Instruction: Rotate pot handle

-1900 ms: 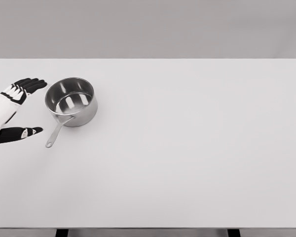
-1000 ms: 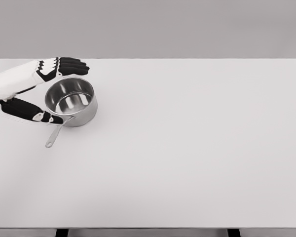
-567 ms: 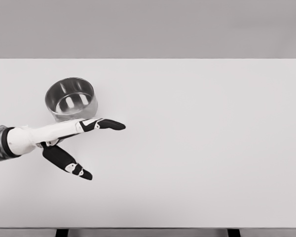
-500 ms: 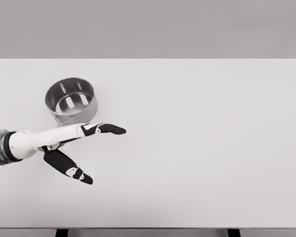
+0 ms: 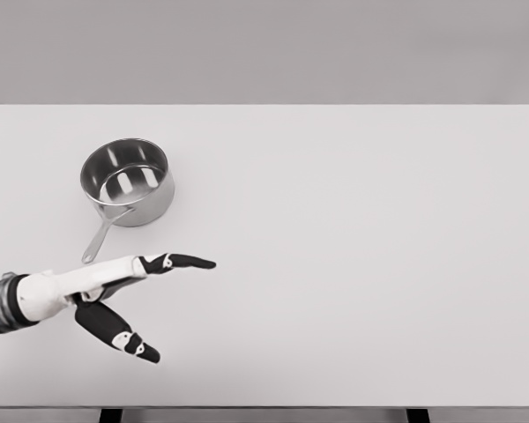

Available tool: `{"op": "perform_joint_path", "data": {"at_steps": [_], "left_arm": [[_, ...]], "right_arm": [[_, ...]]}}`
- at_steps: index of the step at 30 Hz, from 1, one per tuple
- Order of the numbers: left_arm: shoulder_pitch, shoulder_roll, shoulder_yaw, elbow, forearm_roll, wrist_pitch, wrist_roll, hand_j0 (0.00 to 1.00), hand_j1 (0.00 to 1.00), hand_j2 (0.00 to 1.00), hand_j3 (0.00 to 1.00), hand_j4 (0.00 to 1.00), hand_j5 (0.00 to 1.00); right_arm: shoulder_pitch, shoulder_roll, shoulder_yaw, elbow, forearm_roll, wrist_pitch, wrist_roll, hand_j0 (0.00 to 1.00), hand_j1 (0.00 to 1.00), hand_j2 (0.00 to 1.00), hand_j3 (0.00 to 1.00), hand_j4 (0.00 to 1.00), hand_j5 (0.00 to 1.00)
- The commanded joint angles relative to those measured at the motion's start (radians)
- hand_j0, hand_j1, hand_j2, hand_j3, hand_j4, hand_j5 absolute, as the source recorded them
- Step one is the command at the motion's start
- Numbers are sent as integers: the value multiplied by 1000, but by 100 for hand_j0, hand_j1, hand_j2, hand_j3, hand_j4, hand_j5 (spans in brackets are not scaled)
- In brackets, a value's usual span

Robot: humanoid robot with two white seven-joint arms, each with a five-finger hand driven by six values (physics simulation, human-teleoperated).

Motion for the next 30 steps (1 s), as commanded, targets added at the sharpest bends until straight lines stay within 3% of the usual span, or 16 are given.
{"op": "perform_joint_path", "data": {"at_steps": [1, 5, 14, 19, 23, 27, 30], "left_arm": [[0, 19, 3, 0, 36, 2, 0, 100, 100, 100, 100, 100, 100], [8, 21, 2, 0, 38, 2, 0, 100, 100, 100, 100, 100, 100], [14, 44, 19, 1, 38, 296, 0, 100, 100, 100, 100, 100, 100], [18, 44, 26, 1, 36, 376, 0, 100, 100, 100, 100, 100, 100], [26, 44, 63, 1, 33, 468, 0, 100, 100, 100, 100, 100, 100], [115, 44, 152, 1, 33, 510, 4, 100, 100, 100, 100, 100, 100], [141, 44, 203, 1, 33, 510, 5, 100, 100, 100, 100, 100, 100]], "right_arm": [[0, 0, 0, 0, 0, 0, 0, 100, 100, 100, 100, 100, 100], [0, 0, 0, 0, 0, 0, 0, 100, 100, 100, 100, 100, 100], [0, 0, 0, 0, 0, 0, 0, 100, 100, 100, 100, 100, 100], [0, 0, 0, 0, 0, 0, 0, 100, 100, 100, 100, 100, 100], [0, 0, 0, 0, 0, 0, 0, 100, 100, 100, 100, 100, 100], [0, 0, 0, 0, 0, 0, 0, 100, 100, 100, 100, 100, 100], [0, 0, 0, 0, 0, 0, 0, 100, 100, 100, 100, 100, 100]]}}
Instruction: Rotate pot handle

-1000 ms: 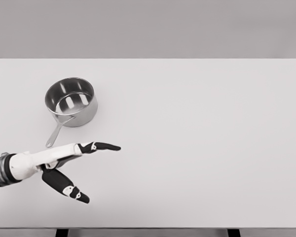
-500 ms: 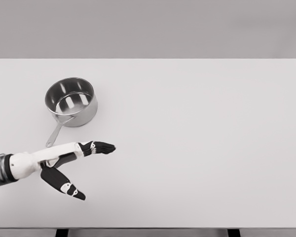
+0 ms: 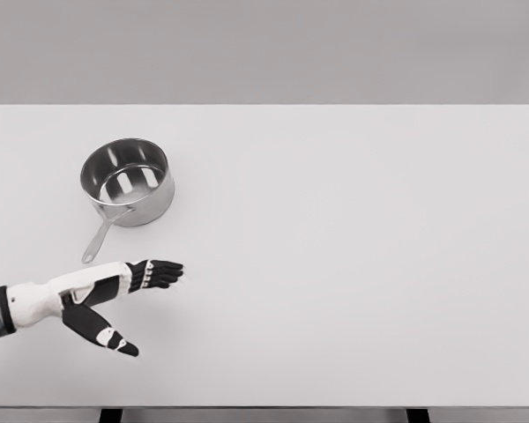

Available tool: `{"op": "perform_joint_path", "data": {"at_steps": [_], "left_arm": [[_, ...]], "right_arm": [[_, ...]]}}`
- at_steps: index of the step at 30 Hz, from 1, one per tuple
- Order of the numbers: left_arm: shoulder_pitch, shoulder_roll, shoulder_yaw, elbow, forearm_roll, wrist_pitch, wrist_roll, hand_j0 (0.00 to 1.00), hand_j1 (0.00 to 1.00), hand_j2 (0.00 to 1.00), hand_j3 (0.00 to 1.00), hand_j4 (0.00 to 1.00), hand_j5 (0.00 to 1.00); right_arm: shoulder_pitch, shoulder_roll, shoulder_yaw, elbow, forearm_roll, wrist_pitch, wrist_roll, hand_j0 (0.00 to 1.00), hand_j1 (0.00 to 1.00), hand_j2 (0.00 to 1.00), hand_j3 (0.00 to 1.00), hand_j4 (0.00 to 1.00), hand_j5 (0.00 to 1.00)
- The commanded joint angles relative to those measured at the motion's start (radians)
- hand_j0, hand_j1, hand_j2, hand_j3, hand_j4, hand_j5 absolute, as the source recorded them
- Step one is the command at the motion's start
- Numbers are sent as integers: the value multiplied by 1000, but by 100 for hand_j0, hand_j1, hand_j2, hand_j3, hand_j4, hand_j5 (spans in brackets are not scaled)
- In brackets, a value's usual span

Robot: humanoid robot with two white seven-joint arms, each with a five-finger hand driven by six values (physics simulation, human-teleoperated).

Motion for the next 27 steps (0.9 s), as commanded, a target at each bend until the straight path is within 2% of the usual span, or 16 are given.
{"op": "perform_joint_path", "data": {"at_steps": [1, 3, 13, 17, 27], "left_arm": [[5, 1, 56, -1, 7, 9, 1, 100, 100, 100, 100, 100, 100], [28, 1, 90, -1, 7, 9, 0, 100, 100, 100, 100, 100, 100], [31, 0, 96, 1, 7, 34, 3, 100, 100, 100, 100, 100, 100], [52, 0, 104, 7, 7, 37, 38, 100, 100, 100, 100, 100, 100], [78, 0, 136, 25, 7, 38, 43, 100, 100, 100, 100, 100, 100]], "right_arm": [[0, 0, 0, 0, 0, 0, 0, 100, 100, 100, 100, 100, 100], [0, 0, 0, 0, 0, 0, 0, 100, 100, 100, 100, 100, 100], [0, 0, 0, 0, 0, 0, 0, 100, 100, 100, 100, 100, 100], [0, 0, 0, 0, 0, 0, 0, 100, 100, 100, 100, 100, 100], [0, 0, 0, 0, 0, 0, 0, 100, 100, 100, 100, 100, 100]]}}
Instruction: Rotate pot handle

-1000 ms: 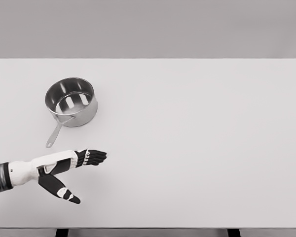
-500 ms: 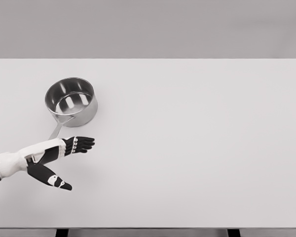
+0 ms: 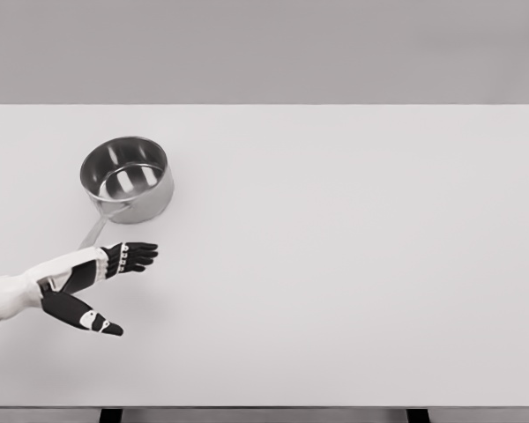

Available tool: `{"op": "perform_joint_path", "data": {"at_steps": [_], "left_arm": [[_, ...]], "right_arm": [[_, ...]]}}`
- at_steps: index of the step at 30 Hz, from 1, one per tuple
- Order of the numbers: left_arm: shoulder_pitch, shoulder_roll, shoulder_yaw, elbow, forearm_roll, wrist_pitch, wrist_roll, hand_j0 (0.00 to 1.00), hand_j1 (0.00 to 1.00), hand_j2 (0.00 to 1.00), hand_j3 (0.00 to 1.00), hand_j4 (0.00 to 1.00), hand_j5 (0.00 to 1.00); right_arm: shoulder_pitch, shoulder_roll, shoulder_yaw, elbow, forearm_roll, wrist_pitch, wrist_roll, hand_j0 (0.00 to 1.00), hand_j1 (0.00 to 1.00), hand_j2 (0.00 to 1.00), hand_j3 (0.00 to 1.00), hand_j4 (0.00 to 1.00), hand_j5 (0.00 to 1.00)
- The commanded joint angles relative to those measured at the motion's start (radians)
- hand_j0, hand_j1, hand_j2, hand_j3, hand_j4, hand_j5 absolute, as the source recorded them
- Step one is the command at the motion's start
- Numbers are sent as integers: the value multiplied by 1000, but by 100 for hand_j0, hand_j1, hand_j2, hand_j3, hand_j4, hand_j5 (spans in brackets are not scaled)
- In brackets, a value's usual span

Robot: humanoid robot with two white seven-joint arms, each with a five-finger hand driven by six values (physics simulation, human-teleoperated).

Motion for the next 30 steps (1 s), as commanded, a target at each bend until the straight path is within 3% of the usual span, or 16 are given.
{"op": "perform_joint_path", "data": {"at_steps": [1, 5, 30], "left_arm": [[0, 3, 9, 7, 6, 0, 1, 100, 100, 100, 100, 100, 100], [29, 3, 48, 9, 5, 0, 1, 100, 100, 100, 100, 100, 100], [29, 40, 107, 109, -117, 0, 1, 100, 100, 100, 100, 100, 100]], "right_arm": [[0, 0, 0, 0, 0, 0, 0, 100, 100, 100, 100, 100, 100], [0, 0, 0, 0, 0, 0, 0, 100, 100, 100, 100, 100, 100], [0, 0, 0, 0, 0, 0, 0, 100, 100, 100, 100, 100, 100]]}}
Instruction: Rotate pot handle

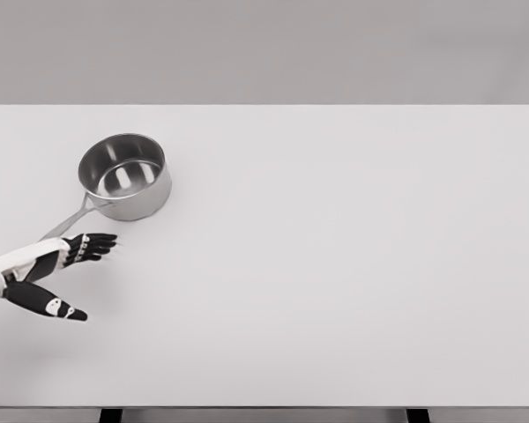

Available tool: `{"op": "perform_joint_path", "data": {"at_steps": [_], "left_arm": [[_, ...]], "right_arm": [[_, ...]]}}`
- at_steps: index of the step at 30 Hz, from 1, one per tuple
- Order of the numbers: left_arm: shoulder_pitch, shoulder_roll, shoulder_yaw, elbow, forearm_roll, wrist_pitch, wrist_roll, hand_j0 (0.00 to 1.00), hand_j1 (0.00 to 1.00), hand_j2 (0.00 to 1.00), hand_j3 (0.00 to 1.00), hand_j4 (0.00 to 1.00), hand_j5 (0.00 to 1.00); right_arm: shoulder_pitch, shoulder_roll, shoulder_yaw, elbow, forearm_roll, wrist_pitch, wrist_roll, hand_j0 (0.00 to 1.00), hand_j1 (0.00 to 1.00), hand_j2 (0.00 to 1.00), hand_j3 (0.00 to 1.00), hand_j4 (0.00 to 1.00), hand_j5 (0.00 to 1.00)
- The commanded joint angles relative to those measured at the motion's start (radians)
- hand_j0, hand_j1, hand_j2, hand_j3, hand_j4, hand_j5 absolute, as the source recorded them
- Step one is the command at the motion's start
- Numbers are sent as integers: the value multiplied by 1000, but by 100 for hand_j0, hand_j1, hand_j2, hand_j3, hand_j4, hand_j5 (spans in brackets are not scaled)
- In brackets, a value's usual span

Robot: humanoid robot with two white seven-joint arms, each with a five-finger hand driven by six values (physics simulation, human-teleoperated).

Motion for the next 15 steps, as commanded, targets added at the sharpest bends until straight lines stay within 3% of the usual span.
{"op": "perform_joint_path", "data": {"at_steps": [1, 15], "left_arm": [[0, 6, 14, 8, -15, 0, 0, 100, 100, 100, 100, 100, 100], [-2, 18, 63, 28, -134, 38, 0, 100, 100, 100, 100, 100, 100]], "right_arm": [[0, 0, 0, 0, 0, 0, 0, 100, 100, 100, 100, 100, 100], [0, 0, 0, 0, 0, 0, 0, 100, 100, 100, 100, 100, 100]]}}
